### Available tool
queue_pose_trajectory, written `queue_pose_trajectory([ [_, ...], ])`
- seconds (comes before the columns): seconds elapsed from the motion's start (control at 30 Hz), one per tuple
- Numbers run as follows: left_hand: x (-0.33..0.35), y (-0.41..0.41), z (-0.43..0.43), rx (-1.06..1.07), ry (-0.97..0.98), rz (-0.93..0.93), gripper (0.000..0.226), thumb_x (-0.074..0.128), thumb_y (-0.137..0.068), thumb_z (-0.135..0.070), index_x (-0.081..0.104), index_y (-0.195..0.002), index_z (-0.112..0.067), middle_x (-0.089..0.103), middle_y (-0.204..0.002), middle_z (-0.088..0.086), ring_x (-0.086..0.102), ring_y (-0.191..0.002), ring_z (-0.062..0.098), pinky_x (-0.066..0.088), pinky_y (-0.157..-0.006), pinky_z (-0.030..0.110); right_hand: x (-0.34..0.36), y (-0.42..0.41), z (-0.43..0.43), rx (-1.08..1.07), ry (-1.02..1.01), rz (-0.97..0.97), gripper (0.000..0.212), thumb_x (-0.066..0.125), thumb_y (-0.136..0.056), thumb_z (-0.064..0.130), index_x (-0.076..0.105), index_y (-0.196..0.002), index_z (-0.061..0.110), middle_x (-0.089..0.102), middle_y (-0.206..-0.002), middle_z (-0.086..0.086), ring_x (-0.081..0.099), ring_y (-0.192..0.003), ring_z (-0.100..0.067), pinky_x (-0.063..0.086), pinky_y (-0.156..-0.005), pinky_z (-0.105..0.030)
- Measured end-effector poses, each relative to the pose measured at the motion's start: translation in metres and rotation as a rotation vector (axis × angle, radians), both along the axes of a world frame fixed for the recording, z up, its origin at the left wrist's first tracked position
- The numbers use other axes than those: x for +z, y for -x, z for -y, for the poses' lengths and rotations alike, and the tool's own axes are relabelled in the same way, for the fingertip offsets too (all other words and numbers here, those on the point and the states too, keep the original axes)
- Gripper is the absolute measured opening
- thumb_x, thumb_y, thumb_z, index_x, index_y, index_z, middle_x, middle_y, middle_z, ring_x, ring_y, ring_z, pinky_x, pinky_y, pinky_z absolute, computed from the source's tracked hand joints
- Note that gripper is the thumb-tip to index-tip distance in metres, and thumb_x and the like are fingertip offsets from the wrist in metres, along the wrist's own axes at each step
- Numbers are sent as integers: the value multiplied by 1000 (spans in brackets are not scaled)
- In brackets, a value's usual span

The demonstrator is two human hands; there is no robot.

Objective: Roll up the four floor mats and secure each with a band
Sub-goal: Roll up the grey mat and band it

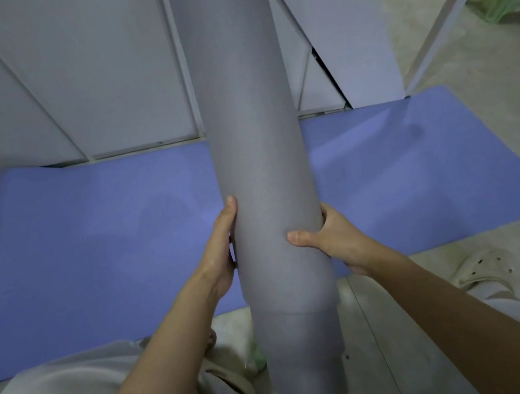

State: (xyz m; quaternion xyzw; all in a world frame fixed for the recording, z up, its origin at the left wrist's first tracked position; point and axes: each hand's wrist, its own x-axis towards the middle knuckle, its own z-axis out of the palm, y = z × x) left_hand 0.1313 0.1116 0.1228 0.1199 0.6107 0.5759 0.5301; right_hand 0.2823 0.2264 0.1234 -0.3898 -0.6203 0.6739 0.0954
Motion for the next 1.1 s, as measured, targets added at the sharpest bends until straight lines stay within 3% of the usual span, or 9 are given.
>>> queue_pose_trajectory([
  [0.17,2,7,4,-61,-89,94,54,63,-79,-55,58,-120,-21,70,-113,-4,66,-105,12,53,-82,27,7,3,-7,116,9,8,76,81,-61,33,48,-127,15,63,-119,3,64,-103,-9,54,-84,-25],
  [0.27,-8,4,4,0,-74,54,84,75,-61,-56,51,-130,-15,67,-120,0,65,-107,16,54,-83,30,17,-4,-16,216,-36,44,62,76,-78,18,43,-130,22,59,-122,11,59,-102,7,49,-86,-13],
  [0.37,-17,-1,4,99,-77,6,88,80,-57,-42,43,-132,-15,61,-125,2,66,-103,14,54,-78,27,28,-7,-22,279,-206,72,70,75,-78,7,39,-132,32,53,-118,26,54,-99,17,42,-81,-3],
  [0.47,-18,-8,2,95,-70,-83,98,84,-48,-38,37,-131,-18,56,-122,-2,62,-103,11,52,-73,23,28,-4,-26,287,-182,59,82,74,-72,-9,35,-137,24,50,-121,23,53,-109,2,46,-88,-13],
  [0.57,-15,-11,-1,84,-116,-148,95,83,-52,-28,34,-132,-19,54,-123,-4,59,-104,6,53,-70,18,35,2,-24,220,-73,2,86,83,-65,13,37,-138,16,53,-129,12,54,-115,-1,49,-93,-21],
  [0.7,-13,-5,-4,-32,-175,-210,105,90,-47,-30,32,-134,-38,51,-126,-15,55,-111,2,54,-79,22,37,8,-23,105,-129,-10,46,76,-74,20,50,-113,25,60,-109,18,60,-94,10,51,-77,-11],
  [0.77,-11,-2,-6,-86,-148,-240,113,90,-41,-34,28,-135,-40,49,-127,-12,52,-115,5,52,-88,29,34,7,-26,66,-157,2,53,79,-68,26,51,-113,25,63,-115,11,62,-99,4,52,-83,-18],
  [1.0,14,2,-29,-7,-176,-65,53,71,-69,-52,38,-90,-17,52,-99,-4,55,-93,2,44,-82,25,39,-15,-38,97,-183,77,52,77,-75,12,51,-119,23,61,-114,13,57,-97,12,50,-74,-9],
  [1.1,22,6,-31,36,-181,-97,63,69,-62,-59,39,-103,-22,52,-110,-6,54,-103,6,48,-84,35,54,-14,-43,164,-219,112,45,77,-77,11,54,-113,25,59,-104,23,56,-86,20,46,-67,-3],
])
